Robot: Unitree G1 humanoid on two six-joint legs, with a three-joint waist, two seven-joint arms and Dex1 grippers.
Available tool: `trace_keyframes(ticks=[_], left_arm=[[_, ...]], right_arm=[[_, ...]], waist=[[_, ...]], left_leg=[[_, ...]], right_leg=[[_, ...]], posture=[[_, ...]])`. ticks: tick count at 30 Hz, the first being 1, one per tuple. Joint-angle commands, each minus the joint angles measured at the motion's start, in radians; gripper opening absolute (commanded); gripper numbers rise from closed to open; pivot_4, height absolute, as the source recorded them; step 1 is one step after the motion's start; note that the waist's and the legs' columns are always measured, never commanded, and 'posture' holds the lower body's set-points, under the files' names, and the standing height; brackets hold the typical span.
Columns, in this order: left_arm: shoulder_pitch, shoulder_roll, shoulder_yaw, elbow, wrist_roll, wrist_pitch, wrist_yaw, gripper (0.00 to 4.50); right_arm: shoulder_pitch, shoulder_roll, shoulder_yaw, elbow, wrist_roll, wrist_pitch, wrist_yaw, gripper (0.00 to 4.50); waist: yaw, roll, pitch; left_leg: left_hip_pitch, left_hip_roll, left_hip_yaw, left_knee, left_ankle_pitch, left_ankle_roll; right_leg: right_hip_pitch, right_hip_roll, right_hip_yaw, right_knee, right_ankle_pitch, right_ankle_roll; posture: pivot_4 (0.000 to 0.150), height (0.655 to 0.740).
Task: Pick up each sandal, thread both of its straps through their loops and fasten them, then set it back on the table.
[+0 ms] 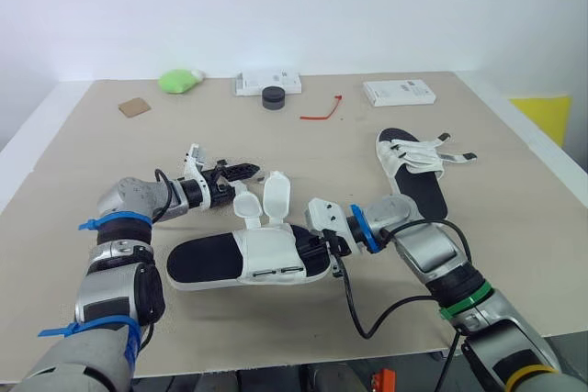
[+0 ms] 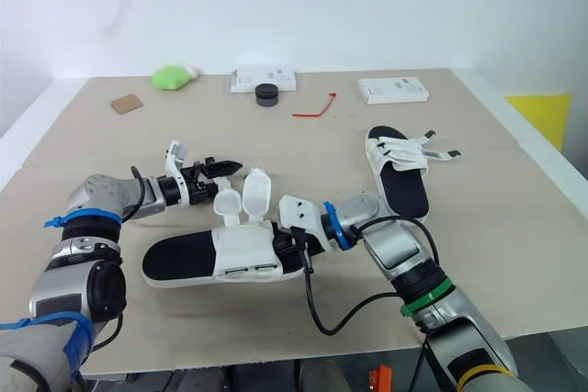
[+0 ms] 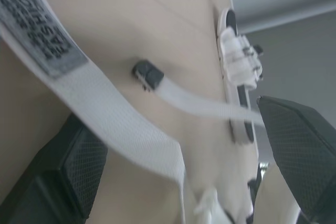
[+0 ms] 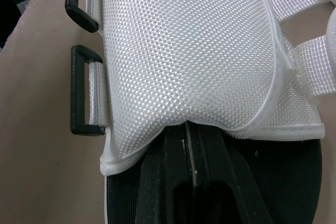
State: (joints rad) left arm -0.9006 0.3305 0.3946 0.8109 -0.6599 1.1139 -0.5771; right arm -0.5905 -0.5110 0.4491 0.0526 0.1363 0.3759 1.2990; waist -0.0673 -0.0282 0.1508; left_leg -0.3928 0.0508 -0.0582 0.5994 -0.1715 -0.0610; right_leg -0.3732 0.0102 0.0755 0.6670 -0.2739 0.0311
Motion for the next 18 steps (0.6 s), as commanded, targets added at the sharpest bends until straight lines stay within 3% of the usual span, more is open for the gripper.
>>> trace_keyframes(ticks=[1,7,8,9,15,18], left_arm=[[0.003,-0.001,0.006,0.022,0.021,-0.029,0.024,3.69],[-0.026,0.002,0.032,0.032,0.013,-0.050,0.053,0.97],[-0.028,0.003,0.036,0.035,0.013,-0.055,0.056,0.34],[-0.032,0.010,0.040,0.043,0.016,-0.065,0.065,0.04],[-0.045,0.026,0.046,0.059,0.019,-0.101,0.058,0.04],[-0.023,0.024,-0.024,-0.033,0.034,-0.121,-0.040,0.04]], right_arm=[[0.052,-0.013,0.099,0.053,-0.076,0.046,-0.001,0.00],[0.058,-0.017,0.096,0.046,-0.074,0.052,0.001,0.00],[0.059,-0.018,0.096,0.046,-0.074,0.052,0.002,0.00],[0.060,-0.018,0.096,0.046,-0.074,0.052,0.002,0.00],[0.064,-0.017,0.098,0.043,-0.073,0.055,0.004,0.00],[0.067,-0.018,0.097,0.039,-0.072,0.057,0.002,0.00]], waist=[[-0.003,0.000,0.000],[-0.007,0.000,0.000],[-0.007,0.000,0.000],[-0.007,0.000,0.000],[-0.008,-0.001,0.001],[-0.008,-0.001,0.001]], left_leg=[[0.000,0.000,0.000,0.000,0.000,0.000],[-0.001,0.000,0.000,-0.001,-0.001,-0.007],[-0.001,0.000,0.000,-0.001,-0.002,-0.008],[-0.001,0.000,0.000,-0.001,-0.002,-0.009],[-0.001,0.000,0.000,-0.001,-0.003,-0.009],[-0.001,0.000,0.000,-0.002,-0.003,-0.009]], right_leg=[[0.000,0.000,0.000,0.000,0.000,0.000],[0.000,0.000,0.000,0.000,-0.001,0.005],[0.000,0.000,0.001,0.000,-0.002,0.005],[0.000,0.000,0.001,0.000,-0.002,0.006],[0.000,0.000,0.001,0.000,-0.003,0.006],[0.000,0.000,0.001,0.000,-0.003,0.006]], posture=[[0.150,0.7400],[0.150,0.7400],[0.150,0.7400],[0.150,0.7400],[0.150,0.7400],[0.150,0.7400]])
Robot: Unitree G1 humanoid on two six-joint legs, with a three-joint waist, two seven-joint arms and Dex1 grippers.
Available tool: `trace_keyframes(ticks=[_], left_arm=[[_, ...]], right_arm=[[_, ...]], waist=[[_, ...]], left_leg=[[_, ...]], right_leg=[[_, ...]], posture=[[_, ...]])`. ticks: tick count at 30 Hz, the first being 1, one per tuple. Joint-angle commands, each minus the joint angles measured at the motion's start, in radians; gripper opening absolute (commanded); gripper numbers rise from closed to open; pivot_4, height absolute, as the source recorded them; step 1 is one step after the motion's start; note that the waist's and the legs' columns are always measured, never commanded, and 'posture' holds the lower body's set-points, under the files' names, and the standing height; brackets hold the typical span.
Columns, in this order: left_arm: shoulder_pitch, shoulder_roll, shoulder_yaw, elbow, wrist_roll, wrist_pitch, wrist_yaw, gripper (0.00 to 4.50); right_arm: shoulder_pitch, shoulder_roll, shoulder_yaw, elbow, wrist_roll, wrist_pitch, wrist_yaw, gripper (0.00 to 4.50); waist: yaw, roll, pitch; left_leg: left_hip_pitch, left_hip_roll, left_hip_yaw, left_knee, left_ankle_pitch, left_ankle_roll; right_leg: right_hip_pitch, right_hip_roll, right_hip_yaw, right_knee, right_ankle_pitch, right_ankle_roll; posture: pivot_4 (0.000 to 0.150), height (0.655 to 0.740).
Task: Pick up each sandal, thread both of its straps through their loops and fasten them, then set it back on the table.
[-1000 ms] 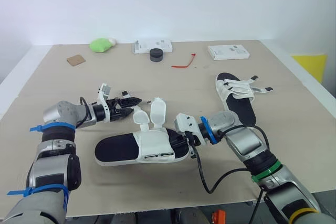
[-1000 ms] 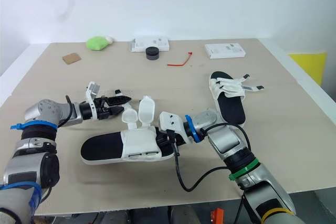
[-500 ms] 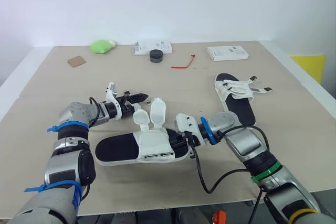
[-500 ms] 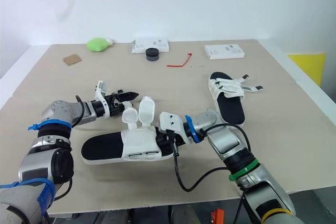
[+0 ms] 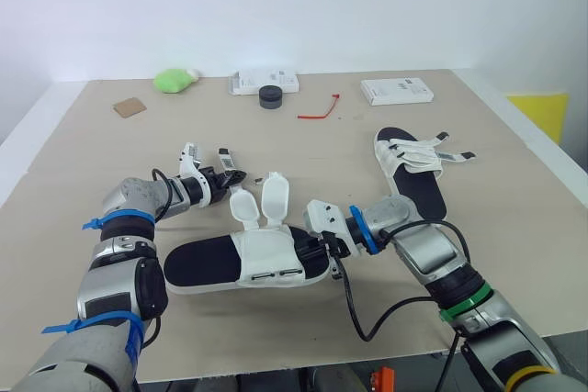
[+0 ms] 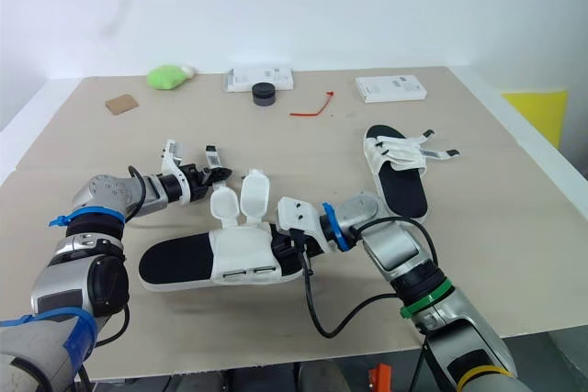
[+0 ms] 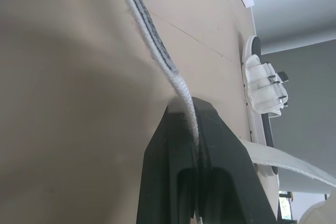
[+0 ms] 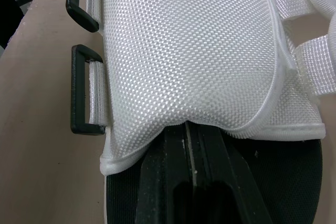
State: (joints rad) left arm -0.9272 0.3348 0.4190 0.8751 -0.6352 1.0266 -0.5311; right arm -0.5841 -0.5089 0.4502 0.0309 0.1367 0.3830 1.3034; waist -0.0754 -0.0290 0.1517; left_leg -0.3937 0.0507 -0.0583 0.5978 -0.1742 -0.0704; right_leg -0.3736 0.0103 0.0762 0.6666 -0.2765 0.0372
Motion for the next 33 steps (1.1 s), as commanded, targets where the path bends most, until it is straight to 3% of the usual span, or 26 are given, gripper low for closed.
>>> trace_keyframes(ticks=[1,5,8,16,20,24,33], left_arm=[[0.033,0.015,-0.091,-0.200,-0.007,-0.031,-0.155,0.04],[0.153,0.014,-0.201,-0.530,-0.060,-0.022,-0.304,0.04],[0.304,0.054,-0.316,-0.817,-0.035,-0.179,-0.465,0.04],[0.490,0.157,-0.465,-1.031,0.120,-0.601,-0.682,0.04],[0.532,0.173,-0.503,-1.017,0.224,-0.925,-0.773,0.04],[0.539,0.156,-0.527,-0.906,0.343,-1.384,-0.847,0.04],[0.485,0.139,-0.558,-0.712,0.345,-1.849,-0.873,0.04]], right_arm=[[0.062,-0.021,0.095,0.058,-0.071,0.052,-0.002,0.00],[0.068,-0.027,0.092,0.050,-0.069,0.056,-0.003,0.00],[0.075,-0.032,0.091,0.041,-0.068,0.062,-0.003,0.00],[0.095,-0.045,0.088,0.013,-0.059,0.076,-0.007,0.00],[0.099,-0.049,0.086,0.009,-0.057,0.080,-0.006,0.00],[0.099,-0.048,0.086,0.003,-0.055,0.085,-0.007,0.00],[0.101,-0.046,0.089,-0.004,-0.053,0.087,-0.007,0.00]], waist=[[-0.001,0.000,0.000],[-0.002,0.000,0.001],[-0.005,0.000,0.000],[-0.002,0.000,0.000],[0.001,0.000,0.000],[0.002,0.001,0.000],[0.002,0.000,0.000]], left_leg=[[0.000,0.000,0.000,0.000,0.000,0.000],[0.000,0.000,0.000,-0.003,0.000,-0.006],[0.001,0.001,0.001,-0.004,-0.002,-0.009],[0.002,0.001,0.002,-0.004,-0.004,-0.011],[0.002,0.001,0.003,-0.004,-0.006,-0.011],[0.002,0.001,0.003,-0.004,-0.006,-0.010],[0.001,0.001,0.004,-0.004,-0.008,-0.006]], right_leg=[[0.000,0.000,0.000,0.000,0.000,0.000],[0.000,0.000,0.001,-0.001,-0.002,-0.001],[0.000,0.000,0.002,-0.001,-0.004,-0.001],[0.000,0.000,0.004,-0.001,-0.009,-0.005],[0.000,0.000,0.004,-0.001,-0.011,-0.006],[0.000,0.000,0.005,-0.002,-0.011,-0.007],[0.000,0.000,0.005,-0.002,-0.010,-0.004]], posture=[[0.150,0.7400],[0.150,0.7400],[0.150,0.7400],[0.150,0.7400],[0.150,0.7400],[0.150,0.7400],[0.150,0.7400]])
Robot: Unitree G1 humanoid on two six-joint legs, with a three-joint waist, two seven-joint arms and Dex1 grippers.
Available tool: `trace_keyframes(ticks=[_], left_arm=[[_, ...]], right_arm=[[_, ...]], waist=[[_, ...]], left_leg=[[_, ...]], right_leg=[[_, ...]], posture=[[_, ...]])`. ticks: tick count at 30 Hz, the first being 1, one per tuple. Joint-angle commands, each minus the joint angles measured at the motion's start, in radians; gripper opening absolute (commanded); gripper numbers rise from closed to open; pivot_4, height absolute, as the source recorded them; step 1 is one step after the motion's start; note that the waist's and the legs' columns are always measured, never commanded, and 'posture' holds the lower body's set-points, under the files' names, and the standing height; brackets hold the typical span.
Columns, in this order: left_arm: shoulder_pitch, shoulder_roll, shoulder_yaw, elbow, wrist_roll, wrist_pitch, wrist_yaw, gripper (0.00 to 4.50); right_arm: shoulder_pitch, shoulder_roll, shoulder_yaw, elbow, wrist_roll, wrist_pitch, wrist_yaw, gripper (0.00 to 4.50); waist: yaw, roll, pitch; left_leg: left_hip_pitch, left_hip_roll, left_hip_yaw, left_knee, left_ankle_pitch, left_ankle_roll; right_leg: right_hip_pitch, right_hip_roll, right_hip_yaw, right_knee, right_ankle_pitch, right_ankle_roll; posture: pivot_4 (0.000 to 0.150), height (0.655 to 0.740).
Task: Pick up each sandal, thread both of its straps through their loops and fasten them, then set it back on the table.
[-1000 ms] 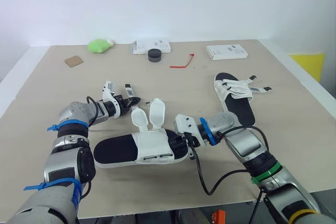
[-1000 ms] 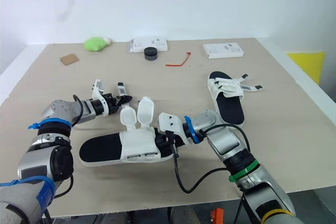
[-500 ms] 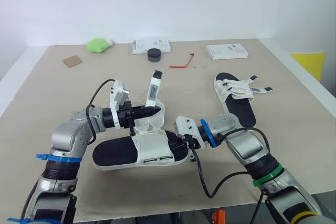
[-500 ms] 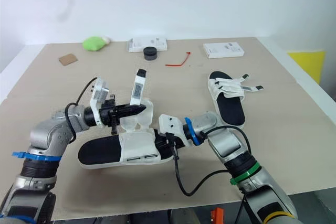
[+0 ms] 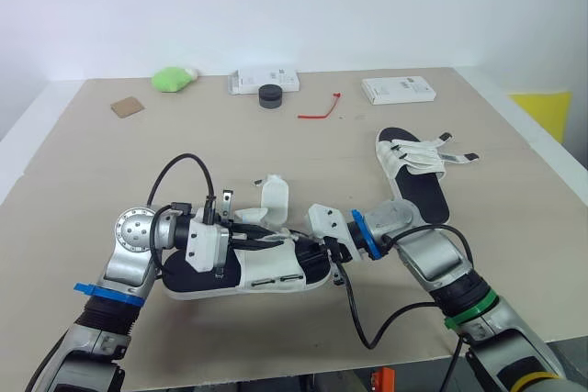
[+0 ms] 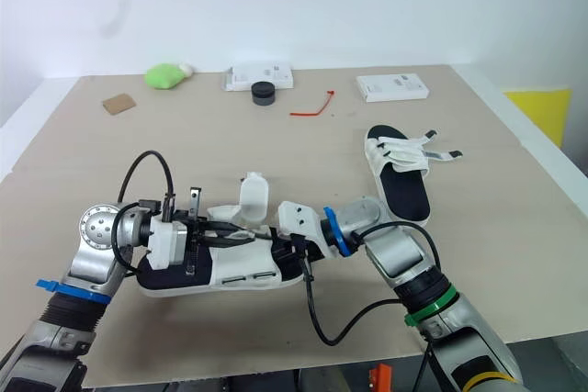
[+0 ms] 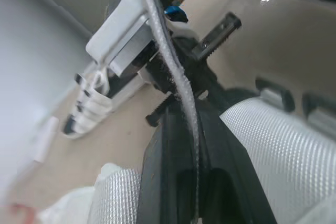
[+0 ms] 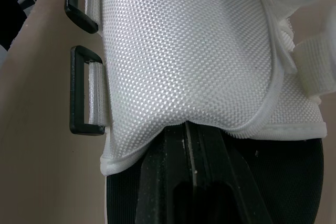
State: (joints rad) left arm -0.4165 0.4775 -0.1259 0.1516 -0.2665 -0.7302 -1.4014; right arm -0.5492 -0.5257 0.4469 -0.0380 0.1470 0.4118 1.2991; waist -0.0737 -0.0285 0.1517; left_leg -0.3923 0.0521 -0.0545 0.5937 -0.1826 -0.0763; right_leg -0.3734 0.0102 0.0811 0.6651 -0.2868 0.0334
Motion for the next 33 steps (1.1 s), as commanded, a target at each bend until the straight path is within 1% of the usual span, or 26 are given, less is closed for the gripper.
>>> trace_keyframes(ticks=[1,6,8,9,10,11,17,18,22,24,28,29,32,33], left_arm=[[-0.031,-0.002,-0.020,0.020,-0.026,-0.127,-0.002,0.04],[-0.054,0.026,-0.092,0.035,-0.056,-0.296,-0.028,0.04],[-0.059,0.032,-0.107,0.040,-0.090,-0.293,-0.024,0.04],[-0.060,0.037,-0.111,0.038,-0.111,-0.288,-0.020,0.56],[-0.062,0.042,-0.113,0.035,-0.128,-0.278,-0.018,0.87],[-0.064,0.048,-0.116,0.032,-0.141,-0.274,-0.019,1.28],[-0.064,0.078,-0.120,0.003,-0.186,-0.269,-0.019,4.15],[-0.061,0.090,-0.124,-0.012,-0.194,-0.256,-0.026,4.47],[-0.038,0.151,-0.138,-0.068,-0.230,-0.193,-0.059,4.47],[-0.020,0.203,-0.134,-0.076,-0.240,-0.173,-0.094,4.47],[0.007,0.304,-0.106,-0.060,-0.213,-0.101,-0.126,4.47],[0.009,0.325,-0.098,-0.052,-0.215,-0.087,-0.135,4.47],[0.015,0.376,-0.064,-0.024,-0.199,0.008,-0.112,4.47],[0.012,0.388,-0.039,-0.010,-0.194,0.068,-0.076,4.47]], right_arm=[[0.065,-0.029,0.092,0.066,-0.064,0.058,-0.003,0.00],[0.060,-0.027,0.095,0.070,-0.067,0.054,-0.001,0.00],[0.057,-0.025,0.097,0.073,-0.069,0.052,-0.001,0.00],[0.058,-0.025,0.097,0.073,-0.069,0.052,-0.001,0.00],[0.058,-0.025,0.098,0.073,-0.069,0.052,-0.001,0.00],[0.059,-0.026,0.098,0.073,-0.069,0.052,0.000,0.00],[0.061,-0.028,0.099,0.078,-0.071,0.047,0.002,0.00],[0.059,-0.027,0.098,0.079,-0.070,0.048,0.003,0.00],[0.052,-0.026,0.096,0.084,-0.068,0.046,0.008,0.00],[0.045,-0.025,0.094,0.091,-0.067,0.043,0.011,0.00],[0.045,-0.027,0.091,0.085,-0.064,0.043,0.014,0.00],[0.046,-0.027,0.091,0.084,-0.063,0.043,0.016,0.00],[0.046,-0.030,0.092,0.077,-0.062,0.039,0.020,0.00],[0.044,-0.030,0.089,0.075,-0.059,0.041,0.021,0.00]], waist=[[0.000,0.000,0.000],[0.000,0.000,0.000],[0.000,0.000,0.000],[0.000,0.000,0.000],[0.000,0.000,0.000],[0.000,0.000,0.000],[0.000,0.000,0.000],[0.000,0.000,0.000],[-0.001,0.001,0.000],[-0.001,0.001,0.001],[-0.001,0.001,0.001],[-0.001,0.001,0.001],[-0.001,0.001,0.001],[-0.001,0.001,0.002]], left_leg=[[0.000,0.000,0.000,0.000,0.000,0.000],[0.000,0.000,0.000,0.000,-0.001,0.001],[0.000,0.000,0.000,0.000,-0.001,0.002],[0.000,0.000,0.000,0.000,-0.001,0.002],[0.000,0.000,0.000,0.000,-0.001,0.002],[0.000,0.000,0.000,0.000,-0.001,0.002],[0.000,0.000,0.000,0.000,-0.001,0.002],[0.000,0.000,0.000,0.000,-0.001,0.002],[0.000,0.001,0.000,0.000,-0.001,0.002],[0.000,0.001,0.000,0.000,-0.001,0.002],[0.000,0.001,0.000,0.000,-0.001,0.002],[0.000,0.001,0.000,0.000,-0.001,0.002],[0.000,0.001,0.000,0.000,-0.001,0.002],[0.000,0.001,0.000,0.000,-0.001,0.002]], right_leg=[[0.000,0.000,0.000,0.000,0.000,0.000],[0.000,0.000,0.000,0.000,0.000,0.001],[0.000,0.000,0.000,0.000,0.000,0.001],[0.000,0.000,0.000,0.000,0.000,0.001],[0.000,0.000,0.000,0.000,0.000,0.001],[0.000,0.000,0.000,0.000,0.000,0.001],[0.000,0.000,0.000,0.000,-0.001,0.001],[0.000,0.000,0.000,0.000,-0.001,0.001],[0.000,0.001,0.000,0.000,-0.001,0.001],[0.000,0.000,0.000,0.000,-0.001,0.001],[0.000,0.000,-0.001,0.000,-0.002,0.000],[0.000,0.000,-0.001,0.000,-0.004,-0.004],[0.000,0.000,-0.001,0.000,-0.004,-0.005],[0.000,0.000,-0.001,0.000,-0.005,-0.005]], posture=[[0.150,0.7400],[0.150,0.7400],[0.150,0.7400],[0.150,0.7400],[0.150,0.7400],[0.150,0.7400],[0.150,0.7400],[0.150,0.7400],[0.150,0.7400],[0.150,0.7400],[0.150,0.7400],[0.150,0.7400],[0.150,0.7400],[0.150,0.7400]])
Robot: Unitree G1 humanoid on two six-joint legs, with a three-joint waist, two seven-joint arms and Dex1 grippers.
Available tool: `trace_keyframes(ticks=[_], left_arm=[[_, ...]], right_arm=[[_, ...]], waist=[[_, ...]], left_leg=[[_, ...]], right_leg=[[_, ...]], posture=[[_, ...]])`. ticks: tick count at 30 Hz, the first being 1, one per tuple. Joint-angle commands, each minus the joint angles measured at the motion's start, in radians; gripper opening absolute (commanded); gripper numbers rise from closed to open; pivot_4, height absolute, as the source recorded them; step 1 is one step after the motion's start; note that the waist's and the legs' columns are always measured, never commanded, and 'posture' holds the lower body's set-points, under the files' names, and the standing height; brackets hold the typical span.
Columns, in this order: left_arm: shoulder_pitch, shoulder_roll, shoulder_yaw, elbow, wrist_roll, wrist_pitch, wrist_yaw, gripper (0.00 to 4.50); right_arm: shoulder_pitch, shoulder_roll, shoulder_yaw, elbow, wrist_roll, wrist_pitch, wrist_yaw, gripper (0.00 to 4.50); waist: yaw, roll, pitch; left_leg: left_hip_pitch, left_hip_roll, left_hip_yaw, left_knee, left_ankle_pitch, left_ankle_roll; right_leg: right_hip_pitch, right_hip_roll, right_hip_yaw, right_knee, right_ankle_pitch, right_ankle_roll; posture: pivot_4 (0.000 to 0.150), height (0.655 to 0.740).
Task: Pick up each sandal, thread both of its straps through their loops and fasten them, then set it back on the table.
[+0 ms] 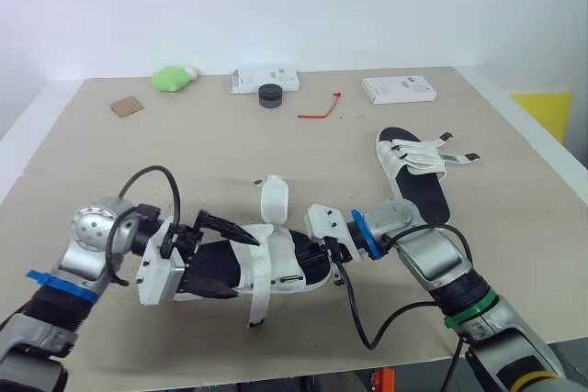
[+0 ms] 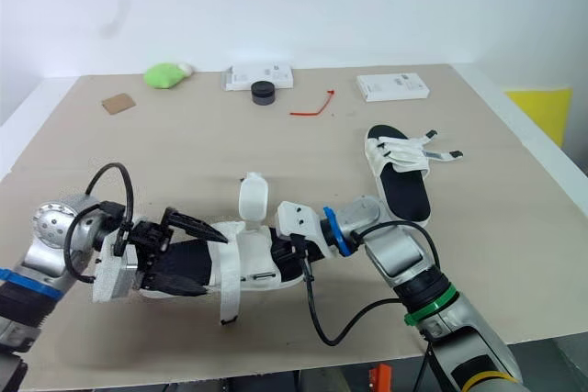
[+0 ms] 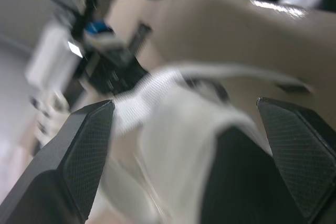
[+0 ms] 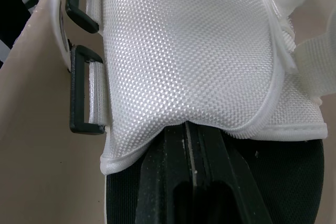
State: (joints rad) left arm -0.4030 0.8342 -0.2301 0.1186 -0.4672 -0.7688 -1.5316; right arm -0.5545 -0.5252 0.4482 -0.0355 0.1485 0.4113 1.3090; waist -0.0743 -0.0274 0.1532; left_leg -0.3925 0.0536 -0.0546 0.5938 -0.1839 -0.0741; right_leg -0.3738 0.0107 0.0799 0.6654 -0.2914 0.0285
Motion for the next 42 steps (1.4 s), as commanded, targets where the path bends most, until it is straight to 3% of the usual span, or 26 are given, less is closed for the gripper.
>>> trace_keyframes(ticks=[1,2,4,8,11,13,16,20,25,29,32,40,42], left_arm=[[0.003,0.049,0.083,0.023,-0.003,0.194,0.085,4.47],[0.005,0.056,0.103,0.017,-0.020,0.265,0.113,4.47],[0.026,0.124,0.127,-0.054,-0.115,0.598,0.195,4.47],[0.129,0.279,0.193,-0.295,-0.440,1.158,0.253,4.47],[0.225,0.326,0.265,-0.441,-0.628,1.389,0.324,4.47],[0.281,0.318,0.314,-0.511,-0.687,1.458,0.384,4.47],[0.442,0.281,0.377,-0.665,-0.656,1.448,0.429,4.47],[0.723,0.205,0.386,-0.780,-0.343,1.194,0.367,4.47],[0.824,0.058,0.376,-0.796,-0.203,1.050,0.425,4.47],[0.799,-0.042,0.355,-0.821,-0.182,1.032,0.512,4.47],[0.790,-0.059,0.363,-0.822,-0.179,1.023,0.507,4.47],[0.624,-0.053,0.384,-0.816,-0.310,1.132,0.532,4.47],[0.635,0.020,0.406,-0.795,-0.348,1.190,0.439,4.47]], right_arm=[[0.049,-0.031,0.084,0.066,-0.057,0.045,0.012,0.00],[0.049,-0.030,0.081,0.062,-0.054,0.048,0.012,0.00],[0.052,-0.032,0.073,0.048,-0.042,0.057,0.011,0.00],[0.070,-0.043,0.072,0.010,-0.027,0.073,0.012,0.00],[0.081,-0.044,0.076,-0.013,-0.018,0.090,0.003,0.00],[0.087,-0.040,0.080,-0.030,-0.012,0.103,-0.007,0.00],[0.103,-0.034,0.080,-0.077,0.009,0.136,-0.020,0.00],[0.125,-0.038,0.081,-0.144,0.030,0.178,-0.038,0.00],[0.147,-0.041,0.079,-0.197,0.049,0.226,-0.061,0.00],[0.172,-0.061,0.077,-0.239,0.064,0.252,-0.067,0.00],[0.175,-0.069,0.074,-0.255,0.072,0.269,-0.071,0.00],[0.168,-0.076,0.072,-0.260,0.084,0.283,-0.079,0.00],[0.163,-0.078,0.071,-0.257,0.087,0.285,-0.078,0.00]], waist=[[0.000,0.000,0.000],[0.000,0.000,0.001],[-0.001,-0.001,0.001],[-0.002,-0.003,0.005],[-0.001,-0.002,0.005],[0.000,-0.002,0.006],[-0.002,-0.001,0.006],[-0.001,0.002,0.004],[0.009,0.001,0.004],[0.011,0.001,0.003],[0.012,0.001,0.003],[0.018,0.001,0.004],[0.018,0.000,0.004]], left_leg=[[0.000,0.000,0.000,0.000,0.000,0.000],[0.000,0.000,0.000,0.000,0.000,0.001],[0.000,0.000,0.000,0.000,-0.001,0.001],[-0.001,0.002,0.000,0.000,-0.005,0.003],[-0.001,0.002,0.000,0.000,-0.009,0.001],[-0.001,0.003,-0.001,0.000,-0.012,0.002],[-0.001,0.004,-0.001,0.000,-0.015,0.001],[0.000,0.006,0.001,0.000,-0.020,-0.005],[0.001,0.007,-0.002,0.000,-0.023,-0.007],[0.001,0.006,-0.001,0.000,-0.025,-0.005],[0.000,0.006,-0.001,0.003,-0.029,-0.003],[0.000,0.006,-0.001,0.007,-0.031,0.000],[0.000,0.006,-0.001,0.008,-0.031,0.000]], right_leg=[[0.000,0.000,0.000,0.000,0.000,0.000],[0.000,0.000,0.000,0.000,0.000,0.000],[0.000,0.000,-0.001,0.000,-0.001,0.000],[-0.001,0.000,-0.002,0.001,-0.002,0.005],[0.000,0.000,-0.003,0.002,-0.008,0.004],[0.000,0.000,-0.003,0.002,-0.010,0.003],[0.000,0.002,-0.003,0.002,-0.013,0.001],[-0.001,0.003,-0.001,0.002,-0.016,-0.004],[0.000,0.004,-0.004,0.003,-0.022,-0.008],[0.001,0.003,-0.003,0.003,-0.023,-0.007],[0.002,0.004,-0.003,0.003,-0.023,-0.008],[0.003,0.003,-0.004,0.003,-0.024,-0.007],[0.003,0.003,-0.004,0.004,-0.024,-0.007]], posture=[[0.150,0.7400],[0.150,0.7400],[0.150,0.7400],[0.150,0.7400],[0.150,0.7400],[0.150,0.7400],[0.150,0.7400],[0.150,0.7400],[0.150,0.7400],[0.150,0.7400],[0.150,0.7400],[0.150,0.7400],[0.150,0.7400]])
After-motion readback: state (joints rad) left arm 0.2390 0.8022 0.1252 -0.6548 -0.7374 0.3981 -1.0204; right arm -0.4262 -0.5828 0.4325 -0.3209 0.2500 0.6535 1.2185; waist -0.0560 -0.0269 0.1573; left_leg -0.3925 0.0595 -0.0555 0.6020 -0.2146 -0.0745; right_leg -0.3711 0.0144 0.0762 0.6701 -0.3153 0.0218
